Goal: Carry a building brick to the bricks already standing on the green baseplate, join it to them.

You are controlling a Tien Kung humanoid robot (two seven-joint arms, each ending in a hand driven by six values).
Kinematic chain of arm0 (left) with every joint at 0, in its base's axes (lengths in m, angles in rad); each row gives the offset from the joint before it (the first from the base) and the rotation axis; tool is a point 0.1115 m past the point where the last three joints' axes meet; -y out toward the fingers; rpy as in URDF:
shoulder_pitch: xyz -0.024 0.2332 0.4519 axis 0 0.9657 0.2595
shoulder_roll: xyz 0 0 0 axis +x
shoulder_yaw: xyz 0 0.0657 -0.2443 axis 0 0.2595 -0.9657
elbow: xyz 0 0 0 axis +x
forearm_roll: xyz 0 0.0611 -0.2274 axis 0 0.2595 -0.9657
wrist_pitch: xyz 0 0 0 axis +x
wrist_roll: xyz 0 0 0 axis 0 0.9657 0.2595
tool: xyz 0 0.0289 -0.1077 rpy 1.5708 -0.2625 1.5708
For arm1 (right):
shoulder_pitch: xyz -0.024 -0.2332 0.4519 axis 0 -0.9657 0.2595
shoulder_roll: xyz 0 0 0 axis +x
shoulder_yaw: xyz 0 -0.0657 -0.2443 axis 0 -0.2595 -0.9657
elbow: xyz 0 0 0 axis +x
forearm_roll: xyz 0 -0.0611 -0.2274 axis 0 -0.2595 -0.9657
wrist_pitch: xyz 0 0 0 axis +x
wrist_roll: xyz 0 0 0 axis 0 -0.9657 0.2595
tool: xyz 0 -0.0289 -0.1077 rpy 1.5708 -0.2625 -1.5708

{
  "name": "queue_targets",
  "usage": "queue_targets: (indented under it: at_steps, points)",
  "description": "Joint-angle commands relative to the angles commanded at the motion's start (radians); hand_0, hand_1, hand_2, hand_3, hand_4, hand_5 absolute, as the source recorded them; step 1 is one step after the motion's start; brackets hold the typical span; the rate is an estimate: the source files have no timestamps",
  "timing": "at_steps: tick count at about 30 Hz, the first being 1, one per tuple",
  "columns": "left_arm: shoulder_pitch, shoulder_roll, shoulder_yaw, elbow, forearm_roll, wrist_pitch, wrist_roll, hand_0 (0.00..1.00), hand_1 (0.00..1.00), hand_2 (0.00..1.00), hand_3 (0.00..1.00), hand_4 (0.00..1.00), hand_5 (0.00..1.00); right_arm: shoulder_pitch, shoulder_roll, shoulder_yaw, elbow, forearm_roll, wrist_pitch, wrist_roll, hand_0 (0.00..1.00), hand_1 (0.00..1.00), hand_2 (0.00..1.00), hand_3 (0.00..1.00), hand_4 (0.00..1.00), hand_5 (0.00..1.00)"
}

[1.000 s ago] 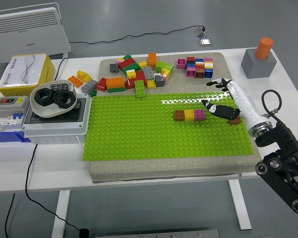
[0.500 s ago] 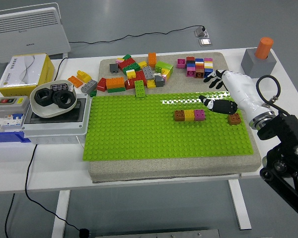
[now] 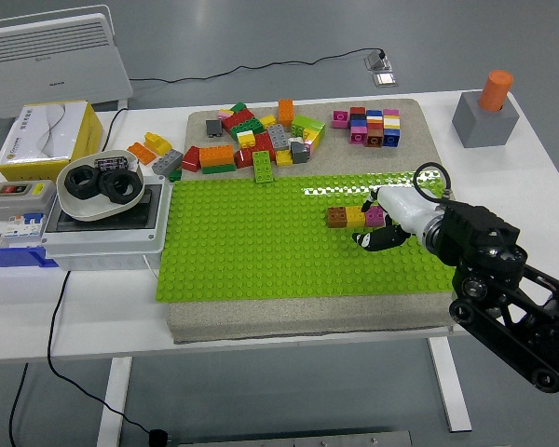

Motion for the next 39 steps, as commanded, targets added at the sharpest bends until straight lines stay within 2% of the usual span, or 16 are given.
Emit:
queue_targets:
  at_steps: [7,16,30,39]
  points:
    - [-0.002,0.003,0.001,-0.001,0.000,0.002,-0.005,0.667,0.476,0.566,0.633,0.650,0.900,0.022,0.023,-0.011,-0.075,-0.014,-0.003,0.000,0.154,0.068,0.191,0.721,0.592,0.481]
    - [-0.002,0.004,-0.003,0.000,0.000,0.001,-0.007,0.667,0.472,0.561,0.628,0.651,0.897,0.028,0.025,0.008,-0.082,-0.013,-0.013,0.000,0.154,0.065,0.189,0.709,0.591,0.481]
    - [-0.002,0.003,-0.002,0.000,0.000,0.002,-0.007,0.667,0.467,0.559,0.625,0.659,0.898,0.045,0.043,0.011,-0.185,-0.023,-0.033,0.000,0.153,0.066,0.185,0.694,0.591,0.481]
    - [-0.003,0.004,-0.001,-0.001,0.000,0.003,-0.008,0.667,0.467,0.558,0.623,0.661,0.898,0.045,0.049,0.002,-0.202,-0.028,-0.058,0.000,0.153,0.066,0.185,0.692,0.592,0.480]
